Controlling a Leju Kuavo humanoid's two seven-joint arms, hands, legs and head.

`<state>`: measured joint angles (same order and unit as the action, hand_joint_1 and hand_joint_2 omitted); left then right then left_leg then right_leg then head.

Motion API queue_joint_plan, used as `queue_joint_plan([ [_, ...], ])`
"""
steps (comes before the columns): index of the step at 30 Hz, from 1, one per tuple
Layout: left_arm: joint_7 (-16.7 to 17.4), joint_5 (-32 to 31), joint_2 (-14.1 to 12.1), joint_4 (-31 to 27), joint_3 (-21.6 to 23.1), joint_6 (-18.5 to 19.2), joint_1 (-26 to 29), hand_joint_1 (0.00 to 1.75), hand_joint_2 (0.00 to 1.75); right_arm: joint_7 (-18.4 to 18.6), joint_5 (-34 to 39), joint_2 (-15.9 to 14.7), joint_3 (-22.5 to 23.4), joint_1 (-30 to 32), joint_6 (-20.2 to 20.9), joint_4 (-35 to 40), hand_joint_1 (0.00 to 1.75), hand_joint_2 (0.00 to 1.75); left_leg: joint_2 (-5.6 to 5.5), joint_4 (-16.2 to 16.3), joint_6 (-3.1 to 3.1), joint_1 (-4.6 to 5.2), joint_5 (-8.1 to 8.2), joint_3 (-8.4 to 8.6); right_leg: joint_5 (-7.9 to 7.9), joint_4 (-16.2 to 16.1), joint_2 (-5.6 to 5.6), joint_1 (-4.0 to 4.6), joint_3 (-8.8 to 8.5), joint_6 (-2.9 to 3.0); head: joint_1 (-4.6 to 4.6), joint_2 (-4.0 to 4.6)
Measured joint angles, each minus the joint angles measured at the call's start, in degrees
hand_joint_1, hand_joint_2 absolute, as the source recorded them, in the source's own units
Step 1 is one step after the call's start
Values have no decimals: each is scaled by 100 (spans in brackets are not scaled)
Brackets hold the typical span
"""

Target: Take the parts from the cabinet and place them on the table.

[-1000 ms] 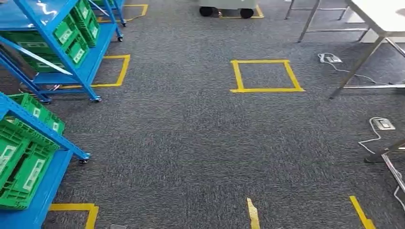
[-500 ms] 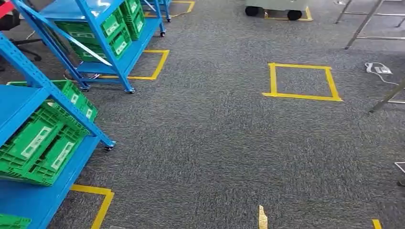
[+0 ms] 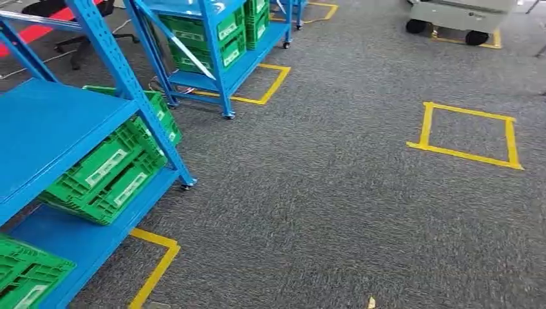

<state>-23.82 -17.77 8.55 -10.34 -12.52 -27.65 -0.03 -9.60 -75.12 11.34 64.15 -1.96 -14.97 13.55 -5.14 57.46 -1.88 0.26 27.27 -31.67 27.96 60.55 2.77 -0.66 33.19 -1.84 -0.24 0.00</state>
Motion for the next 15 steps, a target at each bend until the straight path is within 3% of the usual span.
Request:
queue_joint_plan([
  [1,0,0,7,0,-2,2,-11,0,0,0,0,-11,0,-2,-4,-2,0,0,-39,8,17,18,10,-7,54,-132,218,-7,-66,29,9,0],
  [2,0,0,4,0,-7,4,-26,0,0,0,0,-11,0,4,-13,-2,0,0,-131,41,50,22,15,-44,100,-309,181,-35,-168,22,0,0],
  [5,0,7,2,0,-35,24,16,0,0,2,4,-11,2,-3,-42,-2,0,0,-278,22,156,-20,-18,-99,83,-284,56,0,-184,71,4,0],
  [6,9,15,-2,0,-50,30,20,0,0,2,-2,-9,0,-5,-43,-2,0,0,-135,64,189,-18,40,-89,57,-338,-32,-34,-211,116,4,0],
  [7,9,15,0,0,-50,39,23,0,0,0,0,-9,0,-7,-44,-2,0,0,176,215,227,4,173,-151,61,-351,-85,-30,-224,148,37,0],
  [8,11,17,0,0,-53,41,4,0,0,0,0,-9,0,1,-41,-2,0,0,337,550,259,-2,390,-320,69,-351,-162,-24,-226,175,63,0],
  [9,11,17,0,0,-53,44,-16,0,0,2,0,-9,0,16,-41,-2,0,0,412,1057,283,-15,643,-563,83,-350,-269,-17,-230,195,59,0],
  [11,9,17,-2,0,-55,48,-22,0,0,2,0,-9,2,23,-44,-2,0,0,453,1790,324,-48,880,-927,100,-348,-456,-16,-232,206,57,0],
  [13,13,20,-7,0,-57,55,9,0,0,2,0,-9,2,8,-41,-2,0,0,471,1622,346,-77,641,-840,121,-348,-584,-17,-253,195,59,0],
  [15,15,20,-11,0,-59,72,13,0,0,2,0,-9,2,5,-37,-2,0,0,609,635,328,-82,94,-315,160,-348,-729,-20,-319,154,59,0],
])
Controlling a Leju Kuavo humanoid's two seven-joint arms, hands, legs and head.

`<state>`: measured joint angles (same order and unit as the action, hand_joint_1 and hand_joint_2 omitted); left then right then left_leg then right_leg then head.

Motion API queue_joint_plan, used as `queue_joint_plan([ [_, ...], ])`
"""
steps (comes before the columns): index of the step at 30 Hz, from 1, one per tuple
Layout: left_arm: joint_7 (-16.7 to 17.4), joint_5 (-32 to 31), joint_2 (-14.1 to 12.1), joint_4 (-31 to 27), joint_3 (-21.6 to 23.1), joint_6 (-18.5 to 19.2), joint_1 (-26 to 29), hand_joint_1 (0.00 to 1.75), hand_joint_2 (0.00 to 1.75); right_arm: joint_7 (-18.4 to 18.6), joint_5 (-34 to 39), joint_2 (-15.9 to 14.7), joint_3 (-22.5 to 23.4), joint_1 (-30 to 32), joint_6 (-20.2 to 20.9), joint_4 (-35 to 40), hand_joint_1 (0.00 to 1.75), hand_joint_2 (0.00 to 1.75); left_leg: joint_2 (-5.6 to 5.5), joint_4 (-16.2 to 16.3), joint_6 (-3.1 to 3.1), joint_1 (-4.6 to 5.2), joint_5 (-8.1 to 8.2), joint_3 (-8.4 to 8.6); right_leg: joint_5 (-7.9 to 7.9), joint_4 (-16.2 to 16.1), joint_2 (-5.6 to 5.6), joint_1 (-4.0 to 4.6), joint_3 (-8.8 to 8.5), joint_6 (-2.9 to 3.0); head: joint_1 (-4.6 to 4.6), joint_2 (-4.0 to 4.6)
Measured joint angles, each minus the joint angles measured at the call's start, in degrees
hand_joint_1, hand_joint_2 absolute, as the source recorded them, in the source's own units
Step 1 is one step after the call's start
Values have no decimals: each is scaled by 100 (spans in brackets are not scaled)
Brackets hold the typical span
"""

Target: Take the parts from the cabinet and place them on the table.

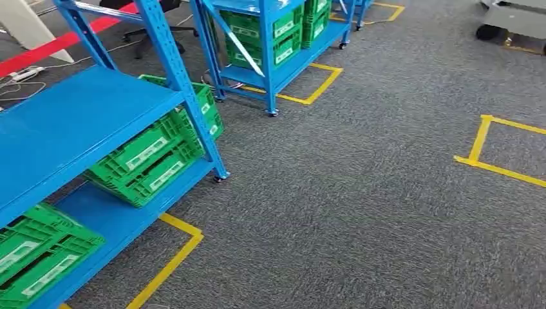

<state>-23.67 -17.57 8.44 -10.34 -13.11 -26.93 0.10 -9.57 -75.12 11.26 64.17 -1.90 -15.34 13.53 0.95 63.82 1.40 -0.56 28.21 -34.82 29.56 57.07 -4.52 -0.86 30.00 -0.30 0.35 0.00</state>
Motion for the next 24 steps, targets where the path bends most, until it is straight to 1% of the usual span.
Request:
queue_joint_plan([
  [1,0,0,2,0,2,7,-9,0,0,0,0,0,0,0,0,0,0,0,330,-447,-28,20,-139,242,23,0,-53,17,-37,-32,2,0],
  [2,0,0,2,0,2,11,-35,0,0,0,0,0,0,4,0,0,0,0,516,-605,-59,102,-51,297,64,34,-117,73,-38,-80,11,0],
  [3,0,0,4,0,0,11,-53,0,0,0,0,0,0,1,0,0,0,0,437,-570,-125,83,-55,267,64,17,-177,77,-45,-92,-4,0],
  [4,0,0,4,0,0,15,-46,0,0,0,0,0,0,-10,0,0,0,0,371,-577,-145,90,-50,248,77,6,-250,78,-64,-118,-11,0],
  [5,0,2,4,0,0,31,-24,0,0,0,-2,0,0,-18,2,0,0,0,286,-583,-186,105,-51,231,83,-18,-337,70,-105,-142,-4,0],
  [6,0,4,4,0,-2,37,-19,0,0,-2,-2,0,-2,-22,4,0,0,0,199,-628,-241,70,-83,266,122,-4,-348,62,-114,-191,7,0],
  [7,0,9,2,0,-4,39,-5,0,0,-4,-4,-2,-4,-32,7,0,0,0,142,-637,-265,50,-96,268,214,101,-1,37,-50,-228,-43,0],
  [8,0,11,2,0,-9,46,-11,0,0,-4,-4,-2,-4,-30,7,0,0,0,78,-636,-304,41,-103,262,411,411,277,17,85,-235,-59,0],
  [9,0,7,4,0,-9,61,-28,0,0,-4,-7,-2,-4,-16,9,0,0,0,-4,-636,-329,40,-106,252,648,903,384,16,317,-239,-61,0],
  [10,0,4,9,0,-9,68,-36,0,0,-2,-9,-2,-4,0,11,0,0,0,-92,-635,-335,41,-108,249,841,1383,422,18,554,-244,-59,0],
  [11,0,2,9,0,-9,68,-34,0,0,-2,-9,-2,-4,9,11,0,0,0,-177,-634,-336,47,-107,251,940,1741,434,20,755,-247,-63,0],
  [12,0,0,7,0,-13,70,-27,0,0,0,-11,-2,-2,11,11,0,0,0,-264,-632,-336,50,-107,260,889,1857,435,20,859,-246,-59,0],
  [13,0,2,2,0,-24,68,-19,0,0,0,-11,-2,-2,9,9,0,0,0,-358,-629,-334,51,-103,269,673,1673,440,20,824,-233,-59,0],
  [14,2,0,2,0,-28,68,-16,0,0,0,-15,-2,-2,6,7,0,0,0,-449,-628,-329,51,-99,286,378,1264,461,18,666,-220,-61,0],
  [15,2,0,7,0,-28,68,-16,0,0,0,-15,-2,-2,4,7,0,0,0,-532,-628,-313,47,-89,305,87,750,542,12,448,-201,-61,0],
  [16,2,-2,15,0,-28,68,-16,0,0,0,-15,-4,-2,4,4,0,0,0,-597,-627,-294,43,-77,312,-111,294,761,-4,258,-182,-70,0],
  [17,2,-2,15,0,-28,70,-30,0,0,0,-15,-7,-2,3,4,0,0,0,-651,-595,-258,85,-63,300,-26,142,935,-29,188,-156,-70,0],
  [18,2,-2,13,0,-31,68,-34,0,0,0,-15,-7,-2,-5,4,0,0,0,-730,-590,-222,67,-76,265,-3,102,889,-25,101,-150,-61,0],
  [19,2,0,9,0,-31,70,-18,0,0,2,-15,-7,-2,-7,2,0,0,0,-766,-599,-188,48,-91,247,-3,101,848,-13,114,-134,-63,0],
  [20,2,0,9,0,-33,68,2,0,0,2,-15,-9,-2,-8,2,0,0,0,-825,-610,-149,28,-110,239,-6,112,807,7,114,-107,-63,0],
  [21,2,0,5,0,-35,68,14,0,0,2,-13,-7,-2,-10,2,0,0,0,-888,-604,-116,35,-99,229,-24,73,740,-21,97,-67,-61,0],
  [22,2,-2,-2,0,-35,68,19,0,0,0,-18,-7,-2,-10,2,0,0,0,-649,-527,-87,49,-27,216,-35,43,652,-34,70,-35,-61,0],
  [23,4,-2,0,0,-37,68,10,0,0,-2,-17,-7,-2,-7,2,0,0,0,-405,-305,-59,62,130,106,-26,34,600,-33,62,2,-4,0],
  [24,4,-2,0,0,-35,68,-8,0,0,-2,-17,-7,-2,0,2,0,0,0,-268,78,-33,59,339,-85,-14,35,516,-23,60,24,15,0],
])
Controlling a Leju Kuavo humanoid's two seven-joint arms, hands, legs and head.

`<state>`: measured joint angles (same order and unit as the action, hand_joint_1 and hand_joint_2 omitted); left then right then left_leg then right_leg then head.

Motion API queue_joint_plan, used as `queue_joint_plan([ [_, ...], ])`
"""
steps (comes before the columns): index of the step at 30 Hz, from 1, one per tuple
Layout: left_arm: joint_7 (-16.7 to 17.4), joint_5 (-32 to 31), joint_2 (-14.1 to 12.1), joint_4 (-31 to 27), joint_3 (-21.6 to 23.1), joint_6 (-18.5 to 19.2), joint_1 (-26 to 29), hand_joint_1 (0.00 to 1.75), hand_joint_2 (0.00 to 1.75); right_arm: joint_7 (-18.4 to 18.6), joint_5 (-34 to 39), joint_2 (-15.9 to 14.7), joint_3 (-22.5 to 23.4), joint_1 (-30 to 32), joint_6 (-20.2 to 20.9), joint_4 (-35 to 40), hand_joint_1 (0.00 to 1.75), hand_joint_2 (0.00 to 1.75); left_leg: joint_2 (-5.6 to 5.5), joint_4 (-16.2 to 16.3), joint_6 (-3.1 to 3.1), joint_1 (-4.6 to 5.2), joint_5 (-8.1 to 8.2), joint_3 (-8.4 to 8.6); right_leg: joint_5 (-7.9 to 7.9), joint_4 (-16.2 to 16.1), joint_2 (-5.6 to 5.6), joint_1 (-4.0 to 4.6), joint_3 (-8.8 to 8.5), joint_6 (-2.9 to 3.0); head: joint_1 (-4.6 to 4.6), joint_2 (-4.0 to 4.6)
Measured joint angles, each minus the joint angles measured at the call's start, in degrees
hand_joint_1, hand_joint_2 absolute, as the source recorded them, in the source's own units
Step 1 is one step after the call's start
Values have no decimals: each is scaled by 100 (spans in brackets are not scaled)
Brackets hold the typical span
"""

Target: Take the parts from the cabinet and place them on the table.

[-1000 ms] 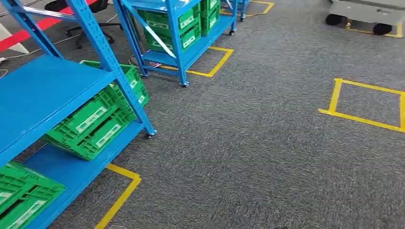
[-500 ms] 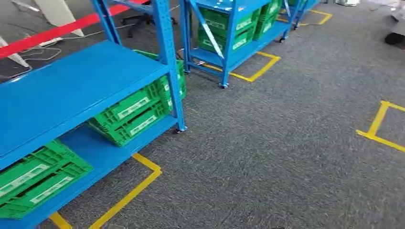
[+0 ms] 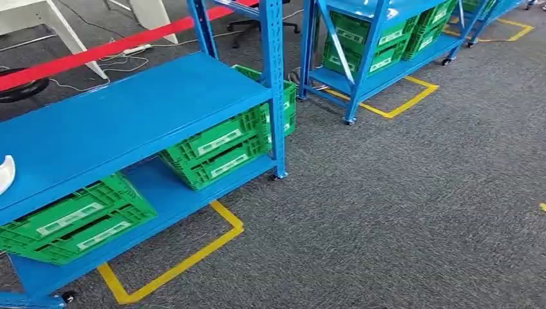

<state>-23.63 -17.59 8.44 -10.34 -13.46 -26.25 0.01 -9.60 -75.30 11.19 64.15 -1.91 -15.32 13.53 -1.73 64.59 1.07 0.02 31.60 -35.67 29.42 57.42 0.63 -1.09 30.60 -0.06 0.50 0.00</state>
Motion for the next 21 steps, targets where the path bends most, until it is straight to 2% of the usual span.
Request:
queue_joint_plan([
  [1,0,0,0,0,-2,2,-14,0,0,0,0,0,0,15,0,0,0,0,76,506,18,-11,227,-248,16,1,-109,11,-7,18,-4,0],
  [2,0,0,0,0,-2,4,-15,0,0,0,2,0,2,20,0,0,0,0,109,891,30,-18,361,-443,29,3,-196,16,-9,28,-7,0],
  [3,0,0,-2,0,-2,9,-10,0,0,-2,2,0,2,17,0,0,0,0,120,1066,35,-25,365,-531,37,5,-270,21,-15,34,-4,0],
  [4,0,2,-4,0,-4,17,8,0,0,-4,2,0,2,11,0,0,0,0,126,986,32,-28,240,-488,51,5,-334,27,-32,33,-4,0],
  [5,0,2,-11,0,-7,20,23,0,0,-9,2,0,2,5,0,0,0,0,139,686,13,-26,9,-330,67,5,-403,33,-56,30,-2,0],
  [6,0,2,-11,0,-7,20,25,0,0,-11,2,0,2,-1,0,0,0,0,206,162,-29,-14,-282,-57,88,5,-475,46,-97,25,-2,0],
  [7,0,0,-11,0,-9,22,20,0,0,-20,0,0,2,-2,0,0,0,0,407,-350,-99,21,-508,221,112,3,-540,56,-139,15,-4,0],
  [8,0,0,-20,0,-9,22,1,0,0,-20,2,2,2,0,0,-2,0,0,703,-575,-158,93,-427,354,142,6,-605,89,-141,-14,-9,0],
  [9,-4,0,-22,0,-9,20,-28,0,0,-26,2,2,2,6,0,-2,0,0,684,-677,-179,102,-398,371,172,21,-650,110,-132,-56,4,0],
  [10,-4,-2,-22,0,-9,22,-27,0,0,-26,2,0,2,-6,0,-2,0,0,631,-665,-178,103,-400,349,182,11,-742,114,-162,-76,-13,0],
  [12,-4,-5,-28,0,-9,20,15,0,0,-31,0,0,2,-43,0,-2,0,0,476,-709,-217,101,-418,337,191,-28,-891,118,-234,-129,-4,0],
  [13,-4,2,-26,0,-13,20,31,0,0,-33,0,0,0,-46,0,-2,0,0,412,-775,-255,35,-461,395,270,25,-697,88,-194,-181,-4,0],
  [14,-4,-2,-28,0,-17,20,29,0,0,-37,0,0,0,-44,0,-2,0,0,352,-781,-280,24,-468,395,374,206,-343,86,-128,-208,-42,0],
  [15,-4,0,-28,0,-20,22,10,0,0,-37,0,0,0,-37,0,-2,0,0,279,-781,-295,20,-471,386,565,583,-164,73,50,-221,-52,0],
  [16,-4,-9,-15,0,-20,22,-3,0,0,-35,0,0,0,-20,0,-2,0,0,203,-781,-309,19,-466,385,794,1096,-95,59,304,-239,-64,0],
  [17,-4,-7,-4,0,-20,22,-5,0,0,-35,0,0,0,-4,0,-2,0,0,116,-780,-313,20,-463,384,958,1561,-77,50,561,-255,-68,0],
  [18,-4,-7,-7,0,-22,22,-2,0,0,-35,0,0,0,4,0,-2,0,0,31,-780,-312,19,-462,394,976,1814,-77,39,730,-272,-63,0],
  [19,-4,-7,-7,0,-22,22,3,0,0,-35,2,0,0,6,0,-2,0,0,-51,-779,-306,13,-457,408,843,1774,-77,26,761,-286,-59,0],
  [20,-4,-7,-7,0,-24,24,9,0,0,-33,4,0,2,6,0,-2,0,0,-138,-771,-285,0,-443,426,579,1485,-73,8,673,-300,-61,0],
  [21,-4,-7,0,0,-26,24,11,0,0,-35,2,0,2,5,0,-2,0,0,-228,-764,-255,-16,-424,450,275,1036,-38,-17,491,-320,-63,0],
])
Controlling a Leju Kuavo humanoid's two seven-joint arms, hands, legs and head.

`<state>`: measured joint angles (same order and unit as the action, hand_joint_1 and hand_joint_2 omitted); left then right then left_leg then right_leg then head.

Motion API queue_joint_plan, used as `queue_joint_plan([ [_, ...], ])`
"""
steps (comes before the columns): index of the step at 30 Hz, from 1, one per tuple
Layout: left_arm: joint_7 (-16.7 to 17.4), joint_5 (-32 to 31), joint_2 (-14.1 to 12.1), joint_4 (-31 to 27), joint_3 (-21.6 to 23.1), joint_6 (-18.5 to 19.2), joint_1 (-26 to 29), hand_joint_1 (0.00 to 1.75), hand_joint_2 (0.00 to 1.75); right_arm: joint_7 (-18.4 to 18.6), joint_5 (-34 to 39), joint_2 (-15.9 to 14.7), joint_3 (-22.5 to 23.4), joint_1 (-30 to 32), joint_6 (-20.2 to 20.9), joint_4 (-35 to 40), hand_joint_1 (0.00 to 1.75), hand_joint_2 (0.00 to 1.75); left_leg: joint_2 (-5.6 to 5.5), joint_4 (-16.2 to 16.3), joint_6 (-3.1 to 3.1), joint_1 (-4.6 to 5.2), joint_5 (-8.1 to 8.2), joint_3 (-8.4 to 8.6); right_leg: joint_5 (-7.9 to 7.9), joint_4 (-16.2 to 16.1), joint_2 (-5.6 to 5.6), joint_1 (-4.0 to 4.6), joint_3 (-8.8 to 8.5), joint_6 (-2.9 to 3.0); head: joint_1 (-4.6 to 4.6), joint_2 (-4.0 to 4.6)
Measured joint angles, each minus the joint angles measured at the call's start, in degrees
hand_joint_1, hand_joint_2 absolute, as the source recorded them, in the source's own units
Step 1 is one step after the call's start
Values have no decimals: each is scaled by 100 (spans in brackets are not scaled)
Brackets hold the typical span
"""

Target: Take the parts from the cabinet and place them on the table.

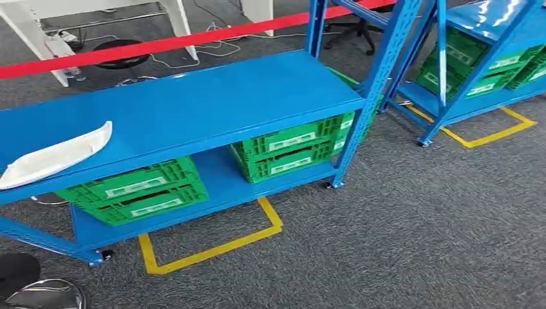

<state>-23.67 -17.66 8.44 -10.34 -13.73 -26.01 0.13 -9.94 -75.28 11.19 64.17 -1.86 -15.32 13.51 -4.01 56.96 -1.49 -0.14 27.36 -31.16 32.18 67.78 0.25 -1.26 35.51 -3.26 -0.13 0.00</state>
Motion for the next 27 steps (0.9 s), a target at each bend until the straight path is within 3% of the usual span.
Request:
queue_joint_plan([
  [1,0,0,4,0,-2,2,-2,0,0,0,0,0,0,-1,0,0,0,0,-72,11,35,-18,23,27,-293,-535,118,-37,-227,-20,0,0],
  [2,0,0,0,0,-2,0,-6,0,0,0,2,0,0,2,2,-4,0,0,-125,20,73,-19,43,15,-294,-783,412,-75,-346,-42,-18,0],
  [3,2,0,-6,0,-4,0,-29,0,0,-4,2,0,-2,3,4,-13,0,0,-215,90,120,3,69,-24,-204,-994,453,-83,-439,24,-31,0],
  [6,2,-9,-13,0,-7,-2,16,0,0,-24,7,0,2,-8,-2,-15,0,0,-304,55,194,-37,33,-63,-204,-921,344,-35,-433,162,-20,0],
  [7,2,-11,-22,0,-9,-4,30,0,0,-35,4,2,0,-8,-2,-15,0,0,-275,70,224,-41,73,-58,-214,-946,296,-68,-467,215,-22,0],
  [8,4,-11,-20,0,-9,-7,30,0,0,-48,4,2,0,-5,-2,-15,0,0,40,217,258,-13,148,-111,-204,-947,267,-57,-490,251,-2,0],
  [9,4,-18,-20,0,-9,-9,5,0,0,-57,4,2,0,-4,-4,-15,0,0,237,568,282,-17,322,-291,-183,-947,216,-44,-505,286,75,0],
  [11,4,-28,-20,0,-11,-9,-32,0,0,-61,4,2,0,17,-4,-15,0,0,351,1518,301,-26,704,-813,-145,-947,101,-16,-534,333,72,0],
  [12,4,-28,-20,0,-11,-7,-36,0,0,-61,4,2,0,19,-4,-15,0,0,357,1848,300,-26,768,-1011,-122,-947,59,-5,-553,340,68,0],
  [13,7,-28,-20,0,-11,-7,-16,0,0,-61,4,2,0,18,-4,-15,0,0,358,1910,287,-25,680,-1081,-98,-947,39,4,-584,344,70,0],
  [14,11,-28,-20,0,-11,-7,4,0,0,-61,4,2,0,14,-4,-15,0,0,358,1726,259,-22,458,-1018,-67,-947,34,17,-625,340,70,0],
  [15,11,-31,-20,0,-13,-7,12,0,0,-61,4,2,0,9,-4,-17,0,0,358,1331,214,-10,159,-851,-33,-947,27,35,-678,334,72,0],
  [16,11,-31,-20,0,-13,-9,10,0,0,-63,4,2,0,5,-4,-17,0,0,358,824,141,17,-148,-625,4,-952,18,48,-739,329,70,0],
  [17,11,-33,-44,0,-15,-9,12,0,0,-66,4,13,0,14,-2,-22,0,0,368,429,36,66,-312,-468,38,-964,7,28,-681,326,66,0],
  [18,11,-33,-63,0,-20,-9,6,0,0,-66,4,37,0,-2,-4,-37,0,0,394,369,-26,81,-198,-399,84,-951,-7,82,-717,281,41,0],
  [19,9,-35,-48,0,-20,-13,-2,0,0,-66,5,37,2,-4,-9,-39,0,0,388,200,-13,104,-102,-307,95,-959,-7,51,-703,261,72,0],
  [21,11,-35,-55,0,-20,-15,-6,0,0,-63,0,37,2,-4,-4,-39,0,0,374,200,-10,109,-61,-313,109,-1028,-46,40,-743,213,79,0],
  [23,11,-44,-46,-2,-24,-22,33,0,0,-68,-4,42,2,-12,-9,-39,0,0,367,16,2,39,-90,-160,172,-980,-38,55,-809,155,66,0],
  [24,11,-50,-41,-2,-28,-24,28,0,0,-66,-4,42,2,-20,-11,-39,0,0,371,-11,-35,24,-67,-118,293,-719,-32,58,-665,129,52,0],
  [26,13,-85,-28,-2,-28,-22,8,0,0,-66,-4,42,0,-18,-9,-39,0,0,372,-10,-45,23,-10,-72,667,214,-33,43,-84,90,59,0],
  [27,13,-87,-26,-2,-31,-22,9,0,0,-66,-4,42,0,-9,-9,-39,0,0,371,-10,-41,23,31,-36,764,646,-32,42,224,72,63,0],
])
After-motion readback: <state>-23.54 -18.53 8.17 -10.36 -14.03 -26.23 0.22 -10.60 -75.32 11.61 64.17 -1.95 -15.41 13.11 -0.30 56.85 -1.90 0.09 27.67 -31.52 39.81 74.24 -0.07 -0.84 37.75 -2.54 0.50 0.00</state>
